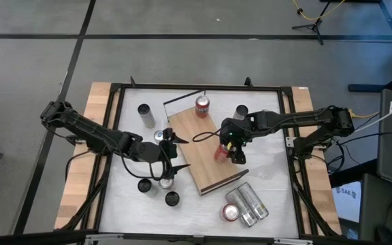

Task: Place canned beverage on shelf
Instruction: Align the left orange soda can with the other orange soda can

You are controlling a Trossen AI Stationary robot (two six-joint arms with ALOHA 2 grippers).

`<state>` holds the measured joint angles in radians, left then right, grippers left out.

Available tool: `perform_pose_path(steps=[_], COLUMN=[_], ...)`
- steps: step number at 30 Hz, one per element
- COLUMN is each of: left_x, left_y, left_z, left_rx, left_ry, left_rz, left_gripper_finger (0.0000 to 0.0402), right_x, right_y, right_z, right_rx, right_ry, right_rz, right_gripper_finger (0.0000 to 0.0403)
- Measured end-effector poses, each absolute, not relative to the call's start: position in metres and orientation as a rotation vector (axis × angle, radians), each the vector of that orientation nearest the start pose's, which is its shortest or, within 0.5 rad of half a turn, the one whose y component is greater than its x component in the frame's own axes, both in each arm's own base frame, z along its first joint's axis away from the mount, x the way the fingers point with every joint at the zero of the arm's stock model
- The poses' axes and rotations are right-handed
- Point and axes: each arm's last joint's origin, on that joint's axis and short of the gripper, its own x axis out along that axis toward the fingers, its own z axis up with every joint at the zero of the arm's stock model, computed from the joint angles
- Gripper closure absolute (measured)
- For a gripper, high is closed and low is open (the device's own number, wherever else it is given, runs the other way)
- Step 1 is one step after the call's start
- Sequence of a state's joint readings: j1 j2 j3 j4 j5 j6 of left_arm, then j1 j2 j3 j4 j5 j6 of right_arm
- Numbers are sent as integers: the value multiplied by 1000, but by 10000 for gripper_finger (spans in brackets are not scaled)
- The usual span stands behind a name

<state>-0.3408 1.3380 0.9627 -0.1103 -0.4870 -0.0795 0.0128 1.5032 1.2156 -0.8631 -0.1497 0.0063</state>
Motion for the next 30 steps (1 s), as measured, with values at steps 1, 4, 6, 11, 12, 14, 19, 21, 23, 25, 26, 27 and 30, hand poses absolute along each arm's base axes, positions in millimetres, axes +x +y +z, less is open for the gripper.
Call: perform_pose_path(steps=[1,4,6,11,12,14,19,21,23,25,26,27,30], left_x=[279,278,278,278,278,277,274,274,274,274,274,274,274], left_y=[-85,-84,-84,-85,-85,-84,-83,-83,-83,-83,-83,-83,-83], left_z=[282,280,280,280,280,280,282,282,282,282,282,282,282], left_rx=[119,108,109,109,110,111,112,110,110,109,109,109,109], left_ry=[443,465,467,468,468,472,478,475,475,476,476,477,478], left_rz=[161,167,168,166,166,165,163,163,163,163,163,163,163], left_gripper_finger=[5,5,5,5,5,5,5,5,5,5,5,5,5], right_x=[293,293,293,294,294,294,294,294,293,294,295,296,297], right_y=[8,9,9,10,9,9,9,9,9,9,9,9,9], right_z=[267,267,267,267,267,267,267,267,270,276,280,285,299], right_rx=[86,104,111,112,112,112,110,110,106,96,90,77,45], right_ry=[1150,1149,1146,1145,1144,1144,1145,1146,1147,1140,1130,1119,1096], right_rz=[143,171,181,185,185,185,181,181,183,189,193,201,220], right_gripper_finger=[96,79,62,28,25,21,22,23,23,23,24,24,24])
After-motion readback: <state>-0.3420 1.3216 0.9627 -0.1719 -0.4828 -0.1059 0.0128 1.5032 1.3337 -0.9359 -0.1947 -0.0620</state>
